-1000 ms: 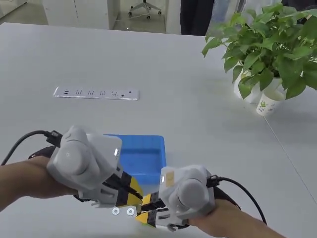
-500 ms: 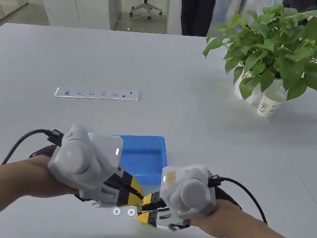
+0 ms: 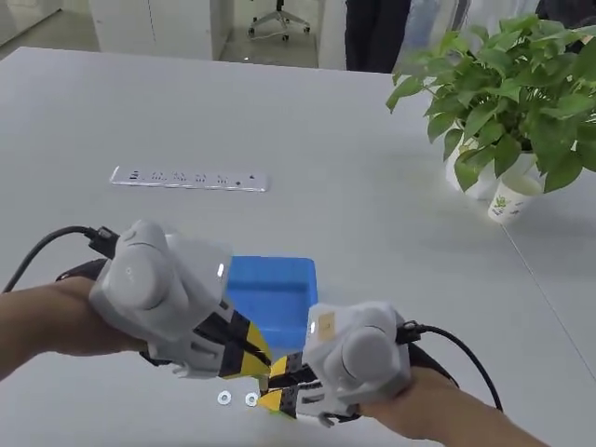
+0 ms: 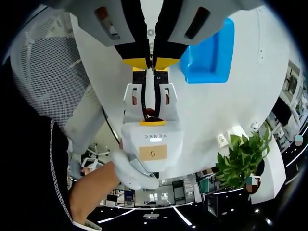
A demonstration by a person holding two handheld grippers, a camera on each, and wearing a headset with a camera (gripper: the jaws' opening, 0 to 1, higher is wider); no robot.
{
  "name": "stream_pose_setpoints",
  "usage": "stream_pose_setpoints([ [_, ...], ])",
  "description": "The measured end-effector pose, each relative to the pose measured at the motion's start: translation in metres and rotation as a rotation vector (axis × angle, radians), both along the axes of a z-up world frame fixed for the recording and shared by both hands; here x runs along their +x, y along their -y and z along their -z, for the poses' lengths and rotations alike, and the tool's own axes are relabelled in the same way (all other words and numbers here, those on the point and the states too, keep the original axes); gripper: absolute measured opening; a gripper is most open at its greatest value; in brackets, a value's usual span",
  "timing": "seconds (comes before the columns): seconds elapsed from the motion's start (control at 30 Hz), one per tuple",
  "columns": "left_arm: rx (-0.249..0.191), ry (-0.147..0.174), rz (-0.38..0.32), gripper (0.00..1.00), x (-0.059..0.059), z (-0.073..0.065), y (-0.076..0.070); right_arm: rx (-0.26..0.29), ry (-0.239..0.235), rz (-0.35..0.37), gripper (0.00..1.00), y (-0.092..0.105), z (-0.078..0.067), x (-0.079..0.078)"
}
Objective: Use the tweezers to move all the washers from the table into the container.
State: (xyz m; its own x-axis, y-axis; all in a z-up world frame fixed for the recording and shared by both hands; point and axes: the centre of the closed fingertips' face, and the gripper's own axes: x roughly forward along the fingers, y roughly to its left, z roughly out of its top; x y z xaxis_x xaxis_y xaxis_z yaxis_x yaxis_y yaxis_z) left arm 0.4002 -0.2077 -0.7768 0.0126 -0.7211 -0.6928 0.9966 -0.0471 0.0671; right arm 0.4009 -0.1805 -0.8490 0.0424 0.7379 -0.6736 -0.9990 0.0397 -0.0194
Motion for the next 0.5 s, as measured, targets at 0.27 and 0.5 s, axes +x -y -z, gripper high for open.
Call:
stream_pose_setpoints([
  [0.27, -0.007, 0.001, 0.001, 0.06, 0.005, -0.012, -0.002, 0.001, 0.014, -0.005, 0.11, -0.001, -0.012, 0.006],
  [0.5, -0.014, 0.010, 0.002, 0.06, 0.013, -0.023, -0.001, 0.004, 0.030, 0.003, 0.11, -0.001, -0.023, 0.016],
])
